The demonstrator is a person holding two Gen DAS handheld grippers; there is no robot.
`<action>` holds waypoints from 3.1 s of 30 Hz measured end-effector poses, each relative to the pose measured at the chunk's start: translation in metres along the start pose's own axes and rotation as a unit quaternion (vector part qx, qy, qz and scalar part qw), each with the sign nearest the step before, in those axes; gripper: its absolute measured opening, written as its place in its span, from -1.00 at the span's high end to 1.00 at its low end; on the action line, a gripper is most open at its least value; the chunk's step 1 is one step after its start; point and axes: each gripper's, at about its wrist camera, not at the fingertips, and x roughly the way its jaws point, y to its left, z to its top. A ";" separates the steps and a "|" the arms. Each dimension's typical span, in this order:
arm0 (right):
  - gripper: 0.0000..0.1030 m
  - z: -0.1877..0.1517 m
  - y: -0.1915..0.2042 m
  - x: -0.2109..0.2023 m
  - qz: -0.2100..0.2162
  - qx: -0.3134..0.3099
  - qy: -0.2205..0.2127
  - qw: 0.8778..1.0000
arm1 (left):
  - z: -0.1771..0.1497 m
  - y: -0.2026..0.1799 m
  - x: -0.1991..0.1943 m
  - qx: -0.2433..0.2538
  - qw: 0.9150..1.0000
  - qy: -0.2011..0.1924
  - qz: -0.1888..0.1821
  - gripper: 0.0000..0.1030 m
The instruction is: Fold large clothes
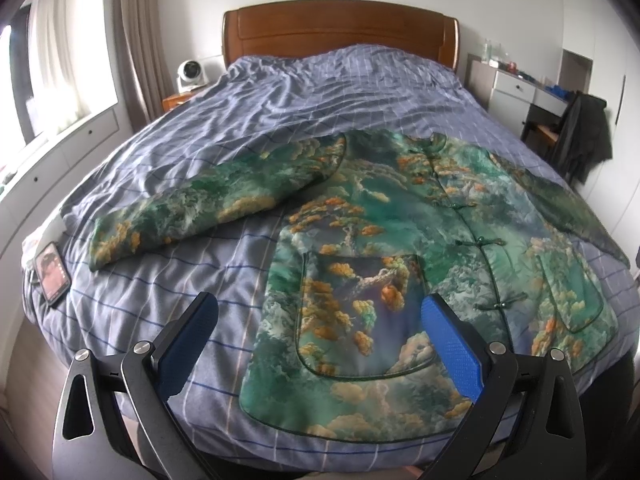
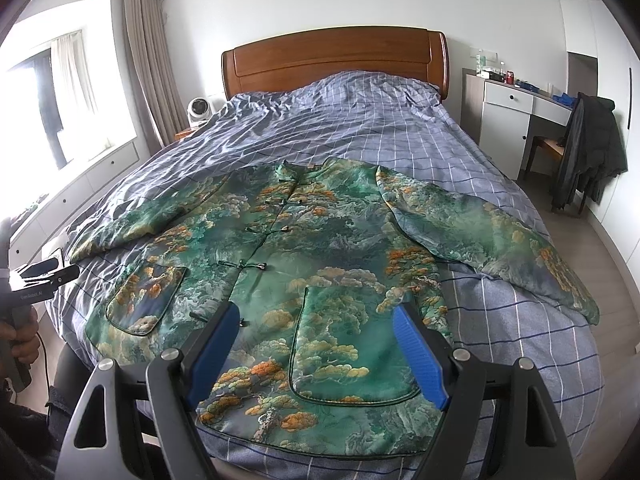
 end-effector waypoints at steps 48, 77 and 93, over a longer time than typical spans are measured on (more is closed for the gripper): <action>-0.57 0.004 -0.218 0.007 -0.164 0.110 -0.020 0.980 | 0.022 0.002 0.021 -0.062 0.998 0.016 0.027 -0.97; 0.80 0.028 -0.324 0.050 -0.116 0.374 -0.142 0.909 | 0.013 0.005 0.029 -0.073 0.995 0.047 0.040 -0.97; 0.82 0.052 0.002 0.115 0.000 -0.148 -0.062 0.987 | -0.006 -0.002 0.028 -0.080 0.995 0.054 0.025 -0.97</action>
